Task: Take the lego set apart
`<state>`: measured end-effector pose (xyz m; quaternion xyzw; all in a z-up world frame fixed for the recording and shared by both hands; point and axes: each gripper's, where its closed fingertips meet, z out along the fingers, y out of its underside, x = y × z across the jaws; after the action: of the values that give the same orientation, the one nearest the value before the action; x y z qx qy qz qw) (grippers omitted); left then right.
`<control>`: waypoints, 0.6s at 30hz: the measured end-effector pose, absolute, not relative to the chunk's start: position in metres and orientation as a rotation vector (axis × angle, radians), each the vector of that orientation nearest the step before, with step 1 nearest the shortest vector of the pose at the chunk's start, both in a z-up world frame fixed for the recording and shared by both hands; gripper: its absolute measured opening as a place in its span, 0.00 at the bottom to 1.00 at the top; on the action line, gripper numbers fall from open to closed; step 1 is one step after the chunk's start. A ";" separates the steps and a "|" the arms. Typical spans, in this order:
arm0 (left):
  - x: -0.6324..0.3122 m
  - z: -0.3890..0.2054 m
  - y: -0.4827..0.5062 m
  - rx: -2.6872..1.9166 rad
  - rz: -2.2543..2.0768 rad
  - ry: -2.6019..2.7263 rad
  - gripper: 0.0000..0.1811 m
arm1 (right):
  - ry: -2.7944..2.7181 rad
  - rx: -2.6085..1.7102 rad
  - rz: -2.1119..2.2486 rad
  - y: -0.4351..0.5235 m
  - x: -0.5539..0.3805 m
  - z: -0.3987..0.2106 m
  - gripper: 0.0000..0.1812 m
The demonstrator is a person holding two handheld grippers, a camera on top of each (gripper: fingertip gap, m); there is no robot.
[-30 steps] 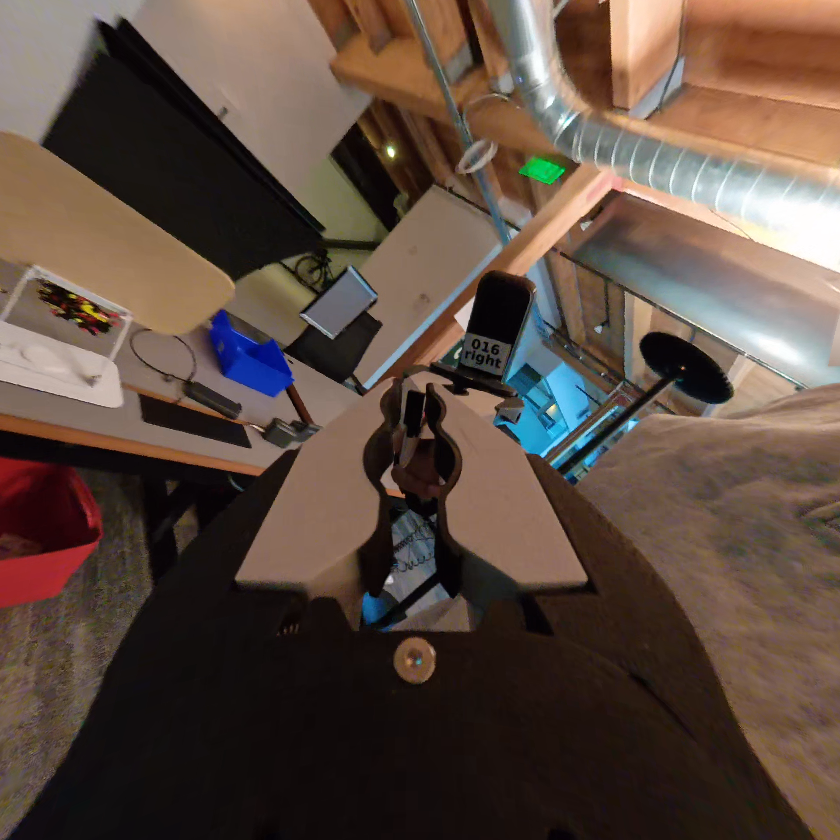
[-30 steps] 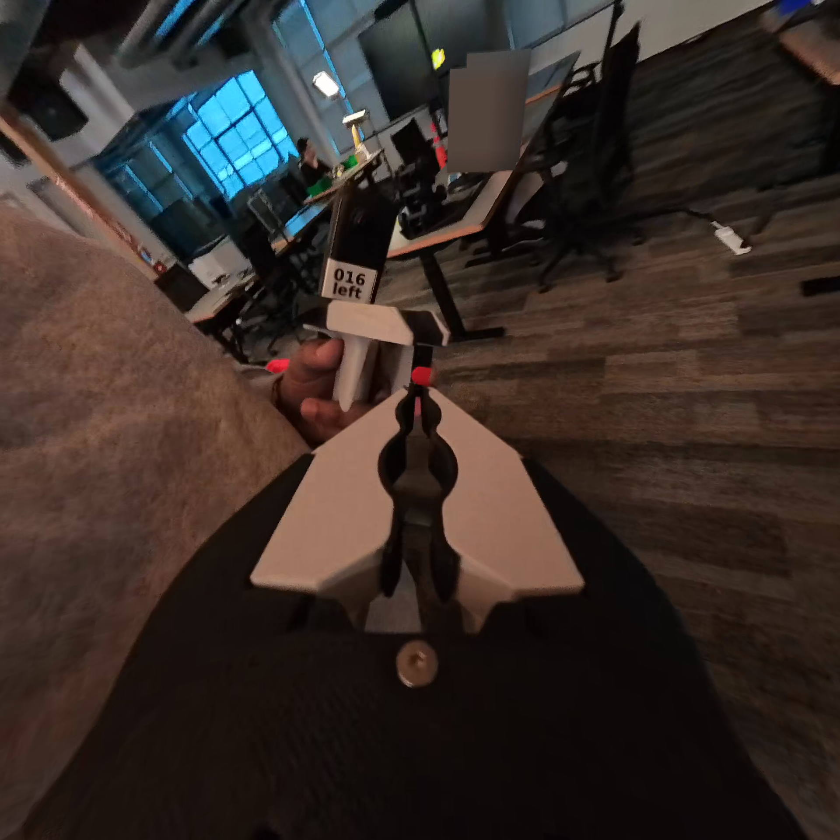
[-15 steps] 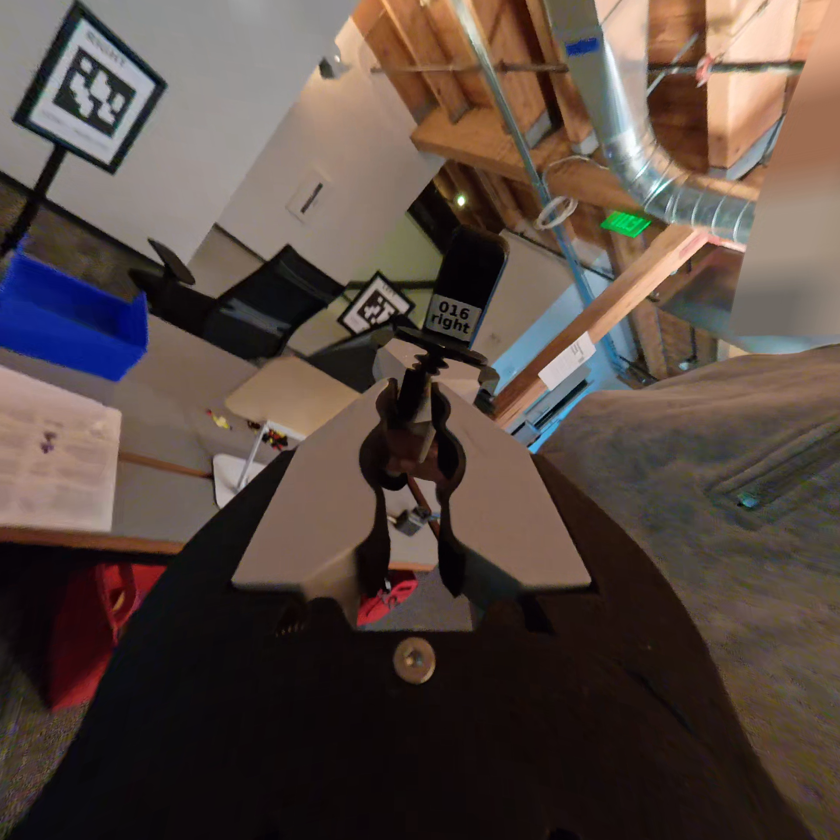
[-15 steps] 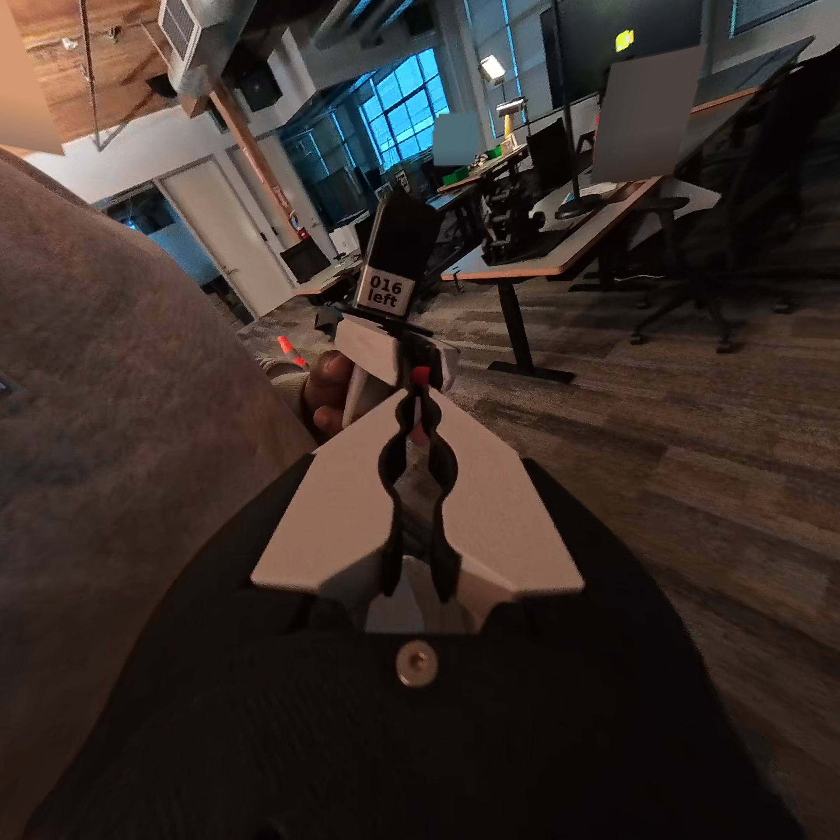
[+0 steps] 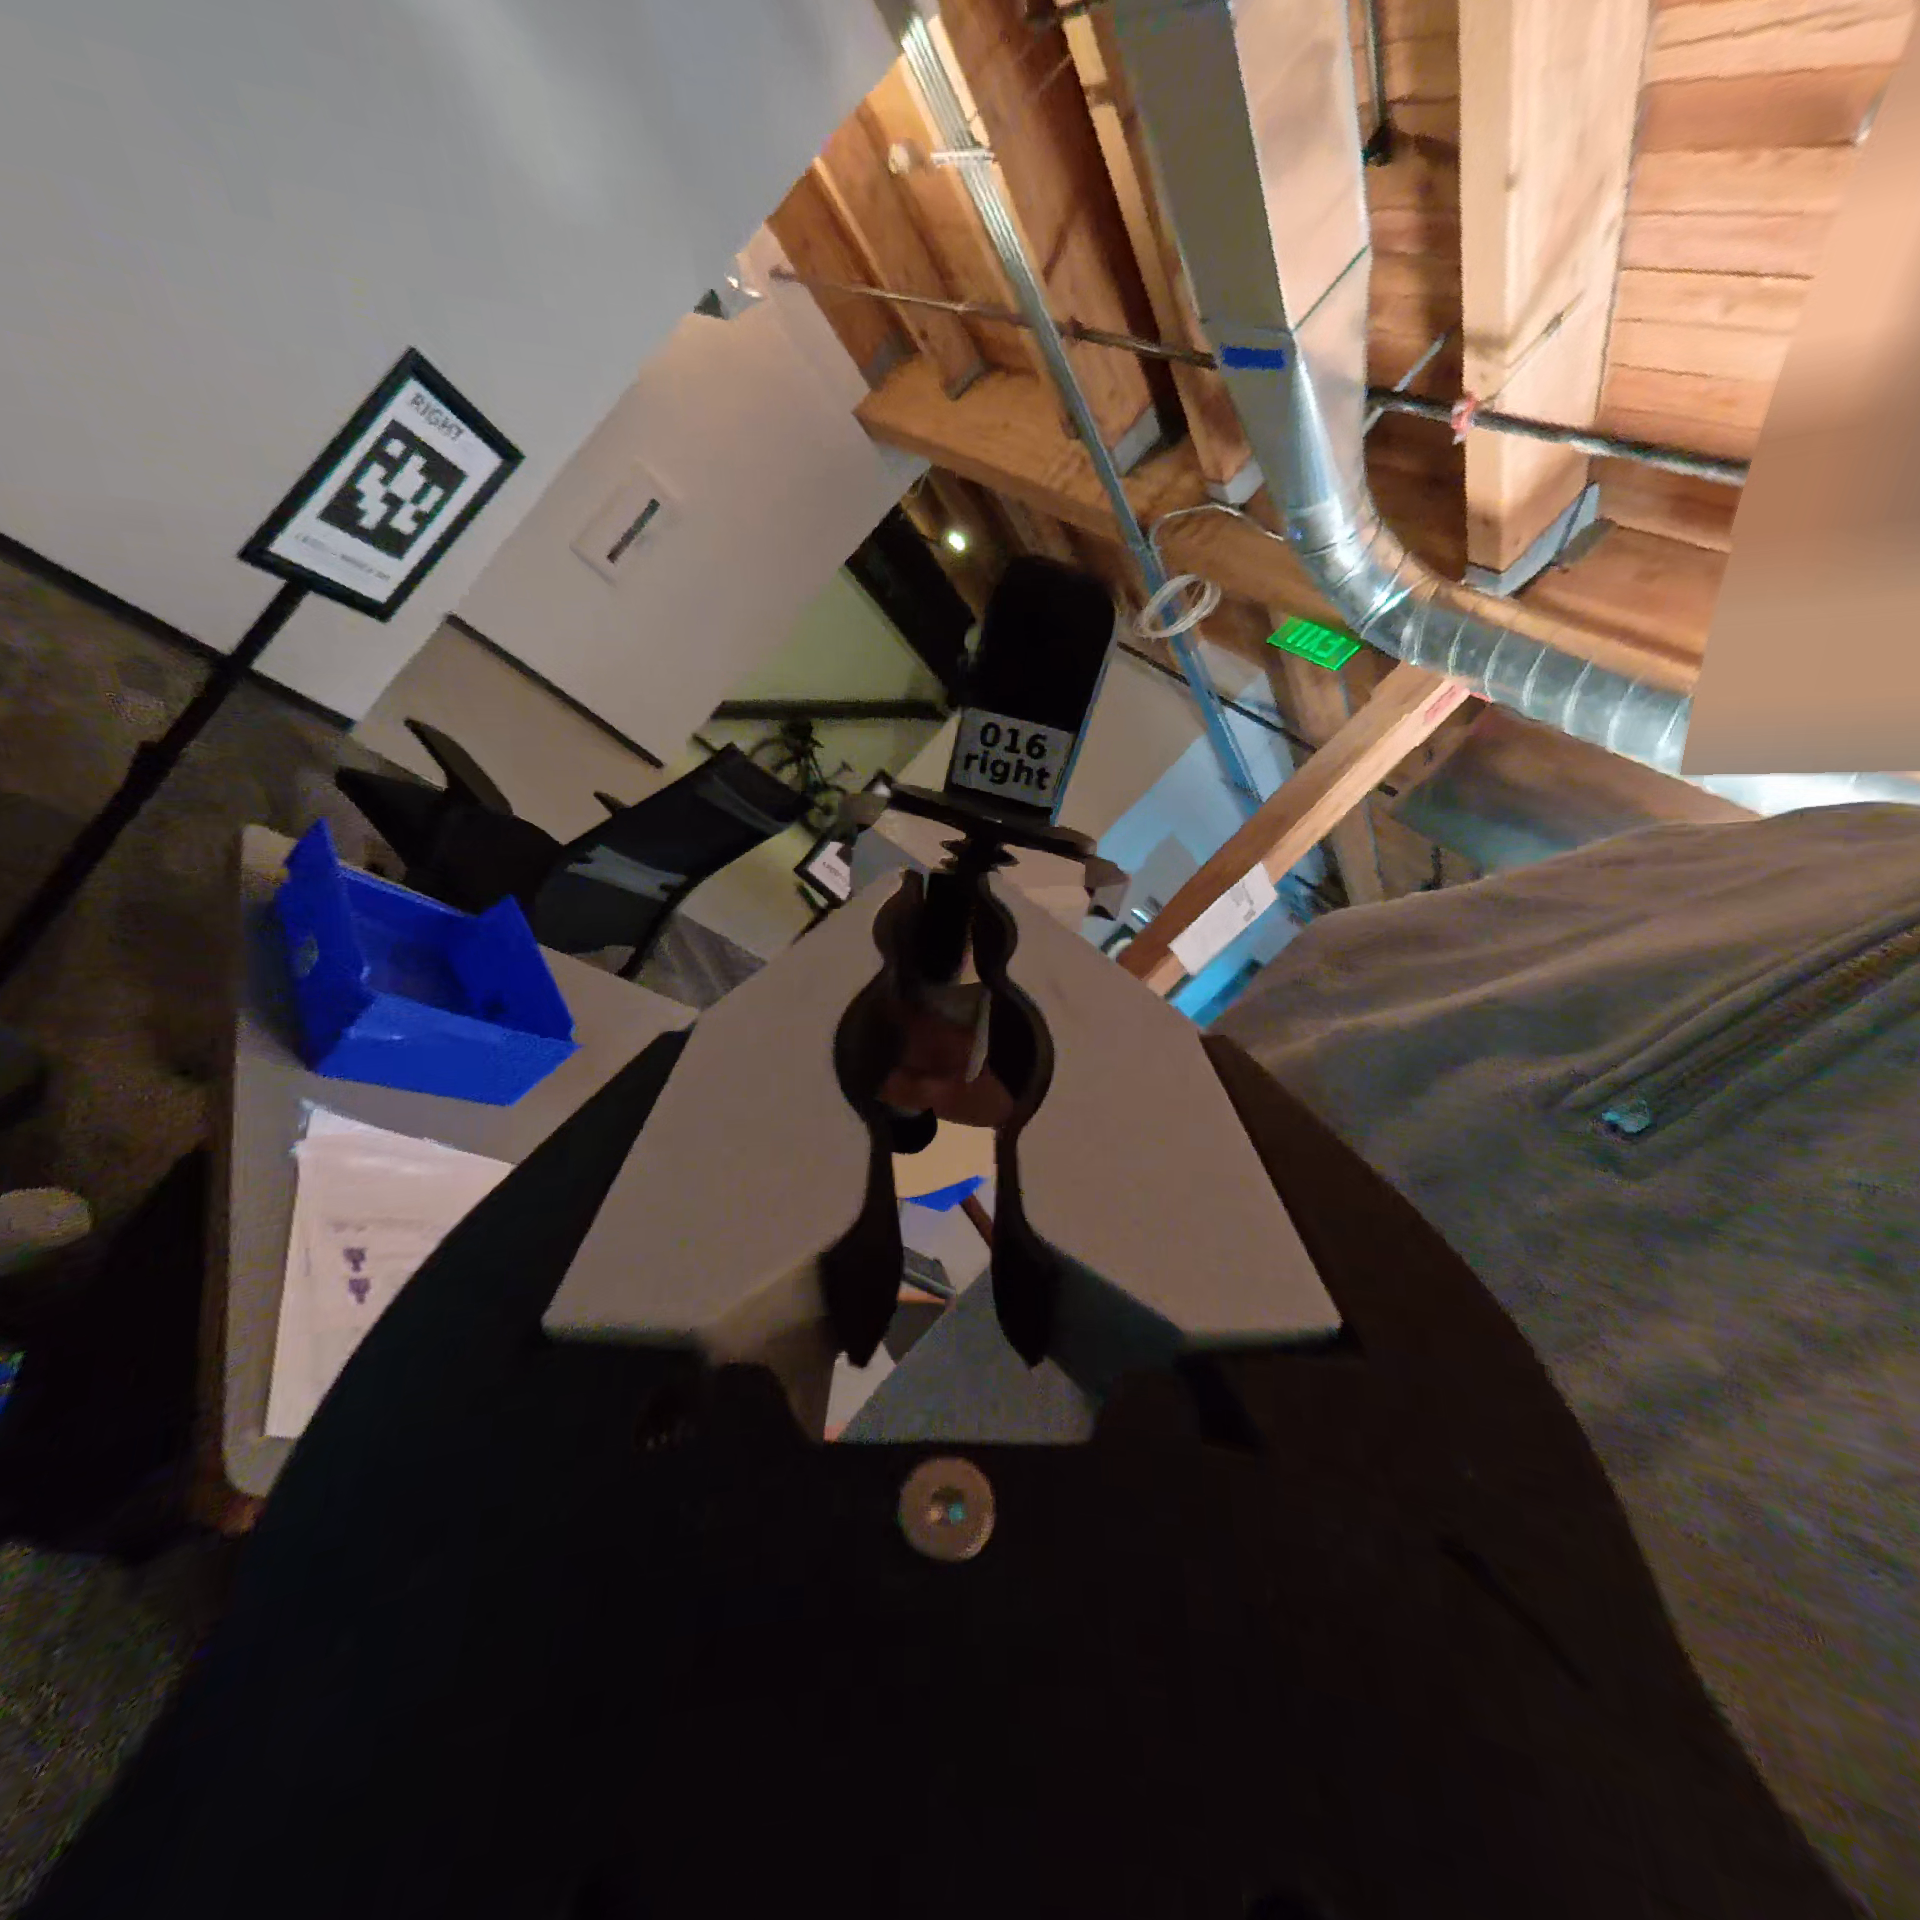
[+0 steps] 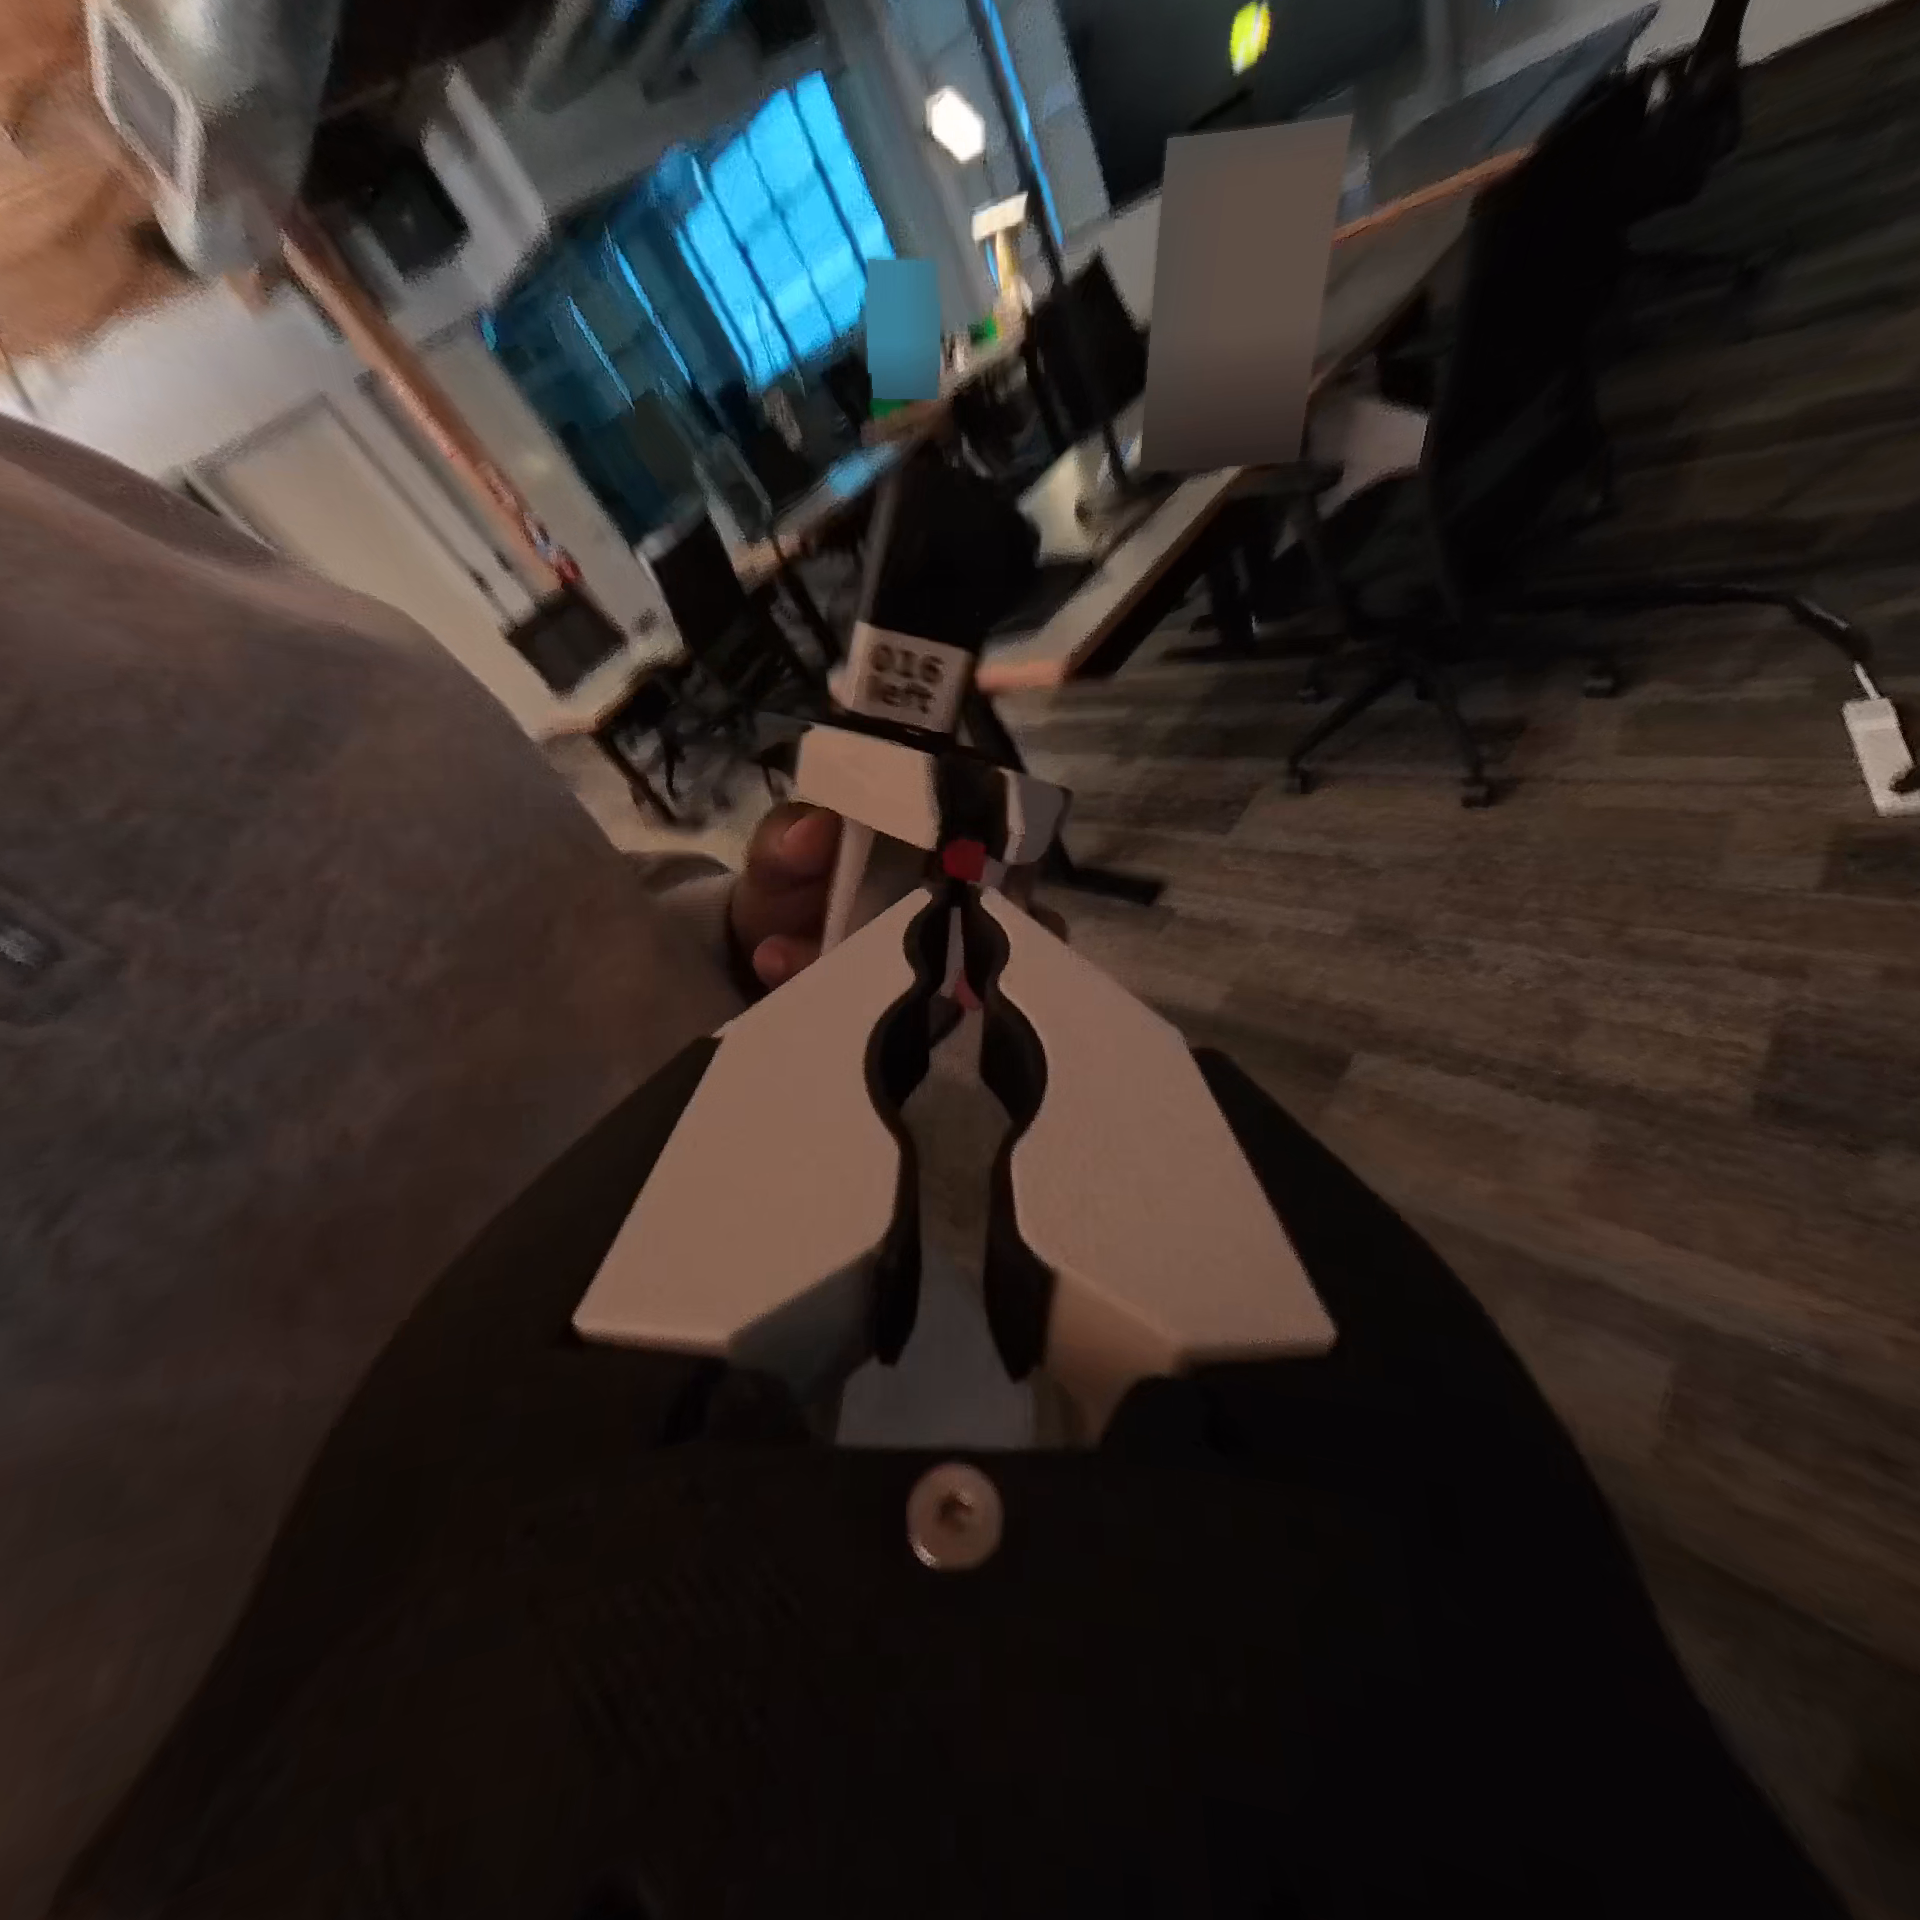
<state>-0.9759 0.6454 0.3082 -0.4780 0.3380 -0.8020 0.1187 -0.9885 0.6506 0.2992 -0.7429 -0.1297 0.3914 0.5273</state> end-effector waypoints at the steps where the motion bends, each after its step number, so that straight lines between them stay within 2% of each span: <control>1: -0.971 0.313 0.670 -1.389 -2.370 1.006 0.04 | -0.292 -1.754 0.951 0.675 -0.984 0.304 0.00; 7: -0.917 0.314 0.794 -1.400 -2.352 1.135 0.04 | -0.208 -1.714 0.794 0.800 -0.929 0.308 0.00; 9: -0.892 0.313 0.831 -1.382 -2.335 1.136 0.04 | -0.175 -1.674 0.734 0.837 -0.900 0.305 0.03; 13: -0.827 0.301 0.913 -1.406 -2.329 1.078 0.04 | -0.057 -1.648 0.716 0.907 -0.823 0.286 0.08; 18: -0.721 0.287 1.011 -1.446 -2.256 1.098 0.04 | 0.019 -1.611 0.603 0.992 -0.692 0.262 0.07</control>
<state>-0.7213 1.0108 0.2870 -0.4955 0.3763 -0.7732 0.1225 -0.6922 0.9923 0.2625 -0.7097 0.0084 0.2655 0.6525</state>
